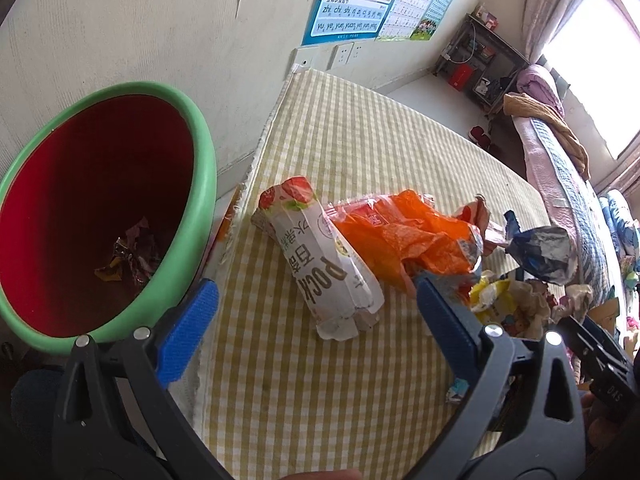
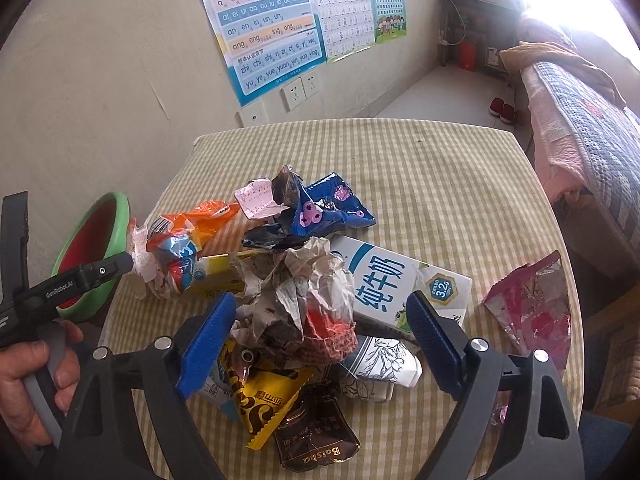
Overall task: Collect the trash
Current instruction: 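Grasp the white paper cup with the left tool while the right tool grasps crumpled paper, then carry both items over the red bin and open both tools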
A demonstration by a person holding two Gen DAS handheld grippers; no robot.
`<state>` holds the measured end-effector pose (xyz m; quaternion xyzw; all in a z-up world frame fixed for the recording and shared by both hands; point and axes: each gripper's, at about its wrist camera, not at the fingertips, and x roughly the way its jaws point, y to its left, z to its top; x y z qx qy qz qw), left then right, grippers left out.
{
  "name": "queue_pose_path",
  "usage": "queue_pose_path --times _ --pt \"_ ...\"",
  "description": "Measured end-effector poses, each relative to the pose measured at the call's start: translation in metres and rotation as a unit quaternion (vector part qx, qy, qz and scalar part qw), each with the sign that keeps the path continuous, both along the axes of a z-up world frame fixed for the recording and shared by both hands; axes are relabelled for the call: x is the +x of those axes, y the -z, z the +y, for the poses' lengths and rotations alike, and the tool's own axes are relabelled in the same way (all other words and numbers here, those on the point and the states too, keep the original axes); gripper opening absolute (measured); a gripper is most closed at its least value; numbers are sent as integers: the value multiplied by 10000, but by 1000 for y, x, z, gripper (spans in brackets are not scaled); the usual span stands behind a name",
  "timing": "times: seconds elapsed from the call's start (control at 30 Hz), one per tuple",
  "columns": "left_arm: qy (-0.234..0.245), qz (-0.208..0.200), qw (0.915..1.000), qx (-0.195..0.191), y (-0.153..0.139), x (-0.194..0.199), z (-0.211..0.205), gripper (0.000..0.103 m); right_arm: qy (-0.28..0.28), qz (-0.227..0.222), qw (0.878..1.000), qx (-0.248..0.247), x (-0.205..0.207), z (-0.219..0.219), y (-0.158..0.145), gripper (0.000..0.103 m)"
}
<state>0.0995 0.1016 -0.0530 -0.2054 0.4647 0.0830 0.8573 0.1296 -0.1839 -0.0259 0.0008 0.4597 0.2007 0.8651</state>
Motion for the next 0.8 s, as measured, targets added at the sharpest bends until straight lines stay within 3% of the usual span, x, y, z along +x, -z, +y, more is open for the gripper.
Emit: queue_pose_path --times 0.1,0.23,0.3,0.4,0.8 --pt "-13 159 9999 -50 10 9 1 83 1 69 10000 6 1 0 4 77" --pt "112 268 9995 -123 19 11 -1 52 -55 149 9999 14 0 1 10 67" --pt "248 223 9993 -149 18 9 -4 41 -105 197 9997 80 -1 1 12 61" --pt "312 111 9995 4 11 6 -8 35 -210 108 9997 54 -5 6 7 47" --pt "417 -179 9987 234 -14 -18 -15 30 56 -129 9995 279 -11 -16 -23 43"
